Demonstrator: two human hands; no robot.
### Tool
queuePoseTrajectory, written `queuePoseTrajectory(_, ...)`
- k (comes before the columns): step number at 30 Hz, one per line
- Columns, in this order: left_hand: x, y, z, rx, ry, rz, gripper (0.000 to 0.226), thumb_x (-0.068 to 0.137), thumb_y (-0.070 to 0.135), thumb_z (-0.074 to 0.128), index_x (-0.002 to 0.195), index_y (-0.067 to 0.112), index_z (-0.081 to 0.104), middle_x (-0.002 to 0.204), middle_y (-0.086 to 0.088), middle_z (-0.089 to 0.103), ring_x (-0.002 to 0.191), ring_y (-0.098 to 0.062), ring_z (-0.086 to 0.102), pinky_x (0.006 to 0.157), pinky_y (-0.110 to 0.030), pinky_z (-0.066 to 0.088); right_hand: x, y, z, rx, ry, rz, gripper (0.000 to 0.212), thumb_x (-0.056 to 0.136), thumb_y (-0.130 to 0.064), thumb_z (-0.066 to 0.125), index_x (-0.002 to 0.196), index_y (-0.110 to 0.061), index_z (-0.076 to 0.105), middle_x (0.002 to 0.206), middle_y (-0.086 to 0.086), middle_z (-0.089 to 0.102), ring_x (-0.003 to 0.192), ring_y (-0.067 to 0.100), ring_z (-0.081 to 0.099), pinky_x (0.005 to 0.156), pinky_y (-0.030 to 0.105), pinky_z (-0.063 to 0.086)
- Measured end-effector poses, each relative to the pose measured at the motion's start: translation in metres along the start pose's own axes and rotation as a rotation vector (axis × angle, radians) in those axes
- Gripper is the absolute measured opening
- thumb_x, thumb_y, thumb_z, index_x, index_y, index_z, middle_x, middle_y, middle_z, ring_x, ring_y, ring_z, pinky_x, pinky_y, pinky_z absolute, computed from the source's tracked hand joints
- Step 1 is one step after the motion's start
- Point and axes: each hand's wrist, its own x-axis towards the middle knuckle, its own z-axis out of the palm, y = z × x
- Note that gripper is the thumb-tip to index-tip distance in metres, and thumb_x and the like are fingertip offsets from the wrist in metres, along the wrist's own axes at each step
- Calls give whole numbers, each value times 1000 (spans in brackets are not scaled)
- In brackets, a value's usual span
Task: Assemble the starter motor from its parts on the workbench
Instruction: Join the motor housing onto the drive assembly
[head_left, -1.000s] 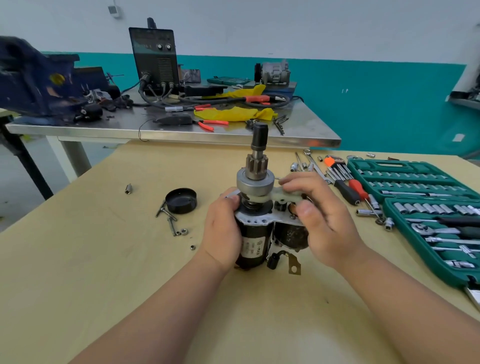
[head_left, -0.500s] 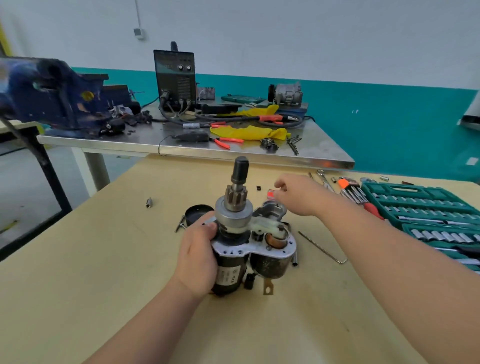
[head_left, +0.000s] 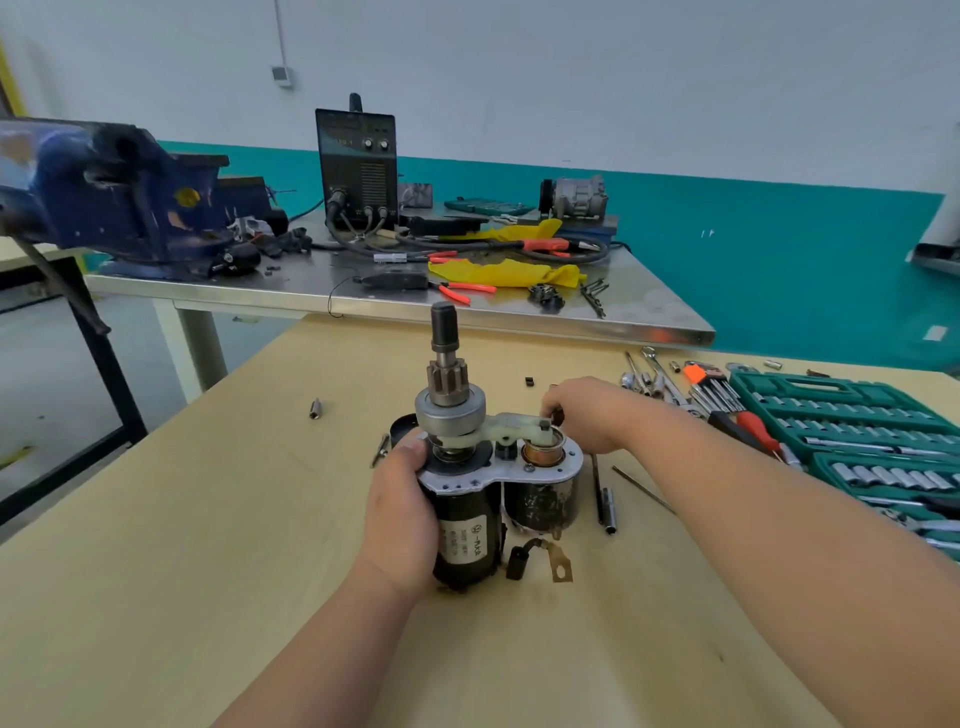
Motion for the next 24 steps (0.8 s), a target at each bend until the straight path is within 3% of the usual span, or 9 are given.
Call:
queuePoseTrajectory(3, -1, 1, 0, -1, 24, -11, 58, 100, 29, 25, 78, 33, 78, 86, 1, 77, 72, -8, 70, 68, -33, 46, -9, 5, -9, 185, 259, 35, 19, 85, -34, 68, 99, -23, 60, 97, -3, 62, 82, 14, 61, 71, 35, 54)
queuePoseTrajectory(7, 0, 1, 1, 11, 19, -11, 59, 100, 30, 24, 75, 36, 78, 82, 1, 76, 69, -7, 70, 60, -26, 49, -24, 5, -26, 449, 627, 110, 20, 85, -35, 70, 90, -26, 53, 84, -17, 49, 69, -1, 49, 50, 20, 35)
queuePoseTrajectory(10, -1, 0, 3, 20, -3, -4, 54, 98, 32, 28, 77, 32, 77, 81, -2, 76, 68, -10, 69, 51, -20, 52, -38, 9, -41, 816, 812, 168, 16, 85, -35, 69, 92, -28, 56, 92, -11, 60, 76, 6, 58, 51, 19, 44)
queuePoseTrajectory(12, -1, 0, 5, 27, -17, -1, 44, 85, 40, 34, 78, 28, 76, 81, -4, 75, 68, -11, 69, 51, -22, 52, -53, 13, -42, 1423, 703, -39, 25, 88, -38, 62, 107, -22, 60, 111, 0, 65, 95, 17, 64, 69, 25, 53)
queuePoseTrajectory(14, 0, -2, 5, 46, -28, -8, 42, 75, 43, 34, 77, 31, 75, 82, -3, 75, 69, -11, 69, 55, -24, 53, -70, 15, -22, 2052, 287, -184, 67, 82, -59, 53, 129, -12, 55, 131, 15, 59, 102, 30, 65, 80, 42, 53)
queuePoseTrajectory(15, -1, -3, 5, 45, -31, -3, 43, 74, 44, 34, 77, 31, 75, 82, -3, 75, 70, -11, 69, 55, -25, 52, -77, 13, -9, 2169, 91, -151, 83, 74, -69, 48, 132, -10, 54, 134, 20, 56, 102, 34, 65, 79, 44, 54)
queuePoseTrajectory(17, -1, -3, 4, 53, -45, 15, 44, 75, 44, 33, 78, 33, 75, 82, -3, 75, 70, -11, 69, 55, -23, 53, -85, 6, 10, 2209, -98, -148, 87, 69, -73, 47, 124, -6, 64, 124, 22, 62, 99, 35, 67, 74, 40, 56)
queuePoseTrajectory(20, -1, -4, 1, 84, -54, 30, 48, 75, 46, 32, 81, 33, 77, 85, -4, 76, 75, -14, 71, 56, -22, 54, -87, -5, 21, 2159, -46, -82, 68, 71, -65, 52, 110, -13, 73, 110, 19, 69, 84, 26, 70, 67, 33, 58)
queuePoseTrajectory(24, 1, -6, 2, 131, -47, 37, 48, 70, 49, 36, 86, 26, 75, 91, -10, 74, 84, -24, 68, 72, -38, 53, -87, -17, 32, 2122, 42, -8, 66, 76, -45, 60, 134, -12, 53, 125, 17, 64, 106, 30, 64, 97, 45, 49)
